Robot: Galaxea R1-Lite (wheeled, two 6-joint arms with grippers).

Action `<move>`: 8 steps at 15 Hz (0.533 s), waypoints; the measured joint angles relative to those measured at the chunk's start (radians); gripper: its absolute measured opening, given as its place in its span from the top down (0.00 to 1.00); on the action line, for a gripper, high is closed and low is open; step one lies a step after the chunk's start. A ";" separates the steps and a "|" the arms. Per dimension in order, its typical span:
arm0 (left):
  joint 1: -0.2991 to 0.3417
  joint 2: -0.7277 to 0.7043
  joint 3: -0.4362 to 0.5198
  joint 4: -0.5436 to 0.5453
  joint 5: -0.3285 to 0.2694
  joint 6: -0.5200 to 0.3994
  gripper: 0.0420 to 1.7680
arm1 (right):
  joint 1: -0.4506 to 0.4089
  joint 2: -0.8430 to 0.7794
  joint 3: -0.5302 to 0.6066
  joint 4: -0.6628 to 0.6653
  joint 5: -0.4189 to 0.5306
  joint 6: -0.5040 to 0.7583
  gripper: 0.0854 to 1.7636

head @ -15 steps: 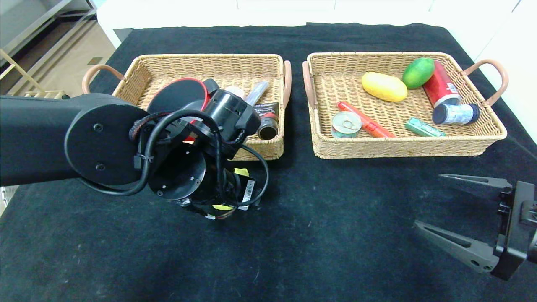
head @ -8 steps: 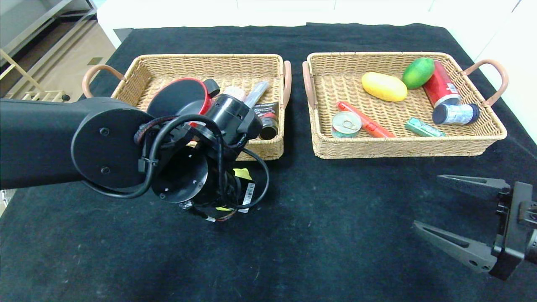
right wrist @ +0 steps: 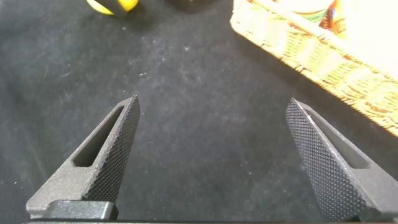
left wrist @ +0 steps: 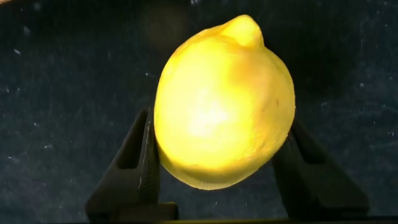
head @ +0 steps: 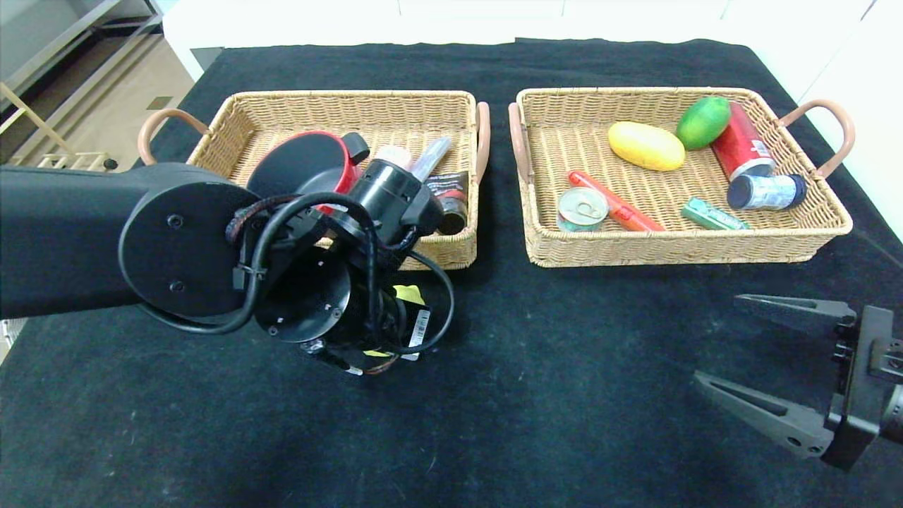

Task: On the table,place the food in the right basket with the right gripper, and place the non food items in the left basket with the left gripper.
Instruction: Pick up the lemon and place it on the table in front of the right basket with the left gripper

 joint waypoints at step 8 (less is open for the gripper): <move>-0.096 -0.115 0.004 -0.006 -0.221 0.027 0.41 | -0.066 -0.087 -0.064 0.092 -0.004 0.011 0.03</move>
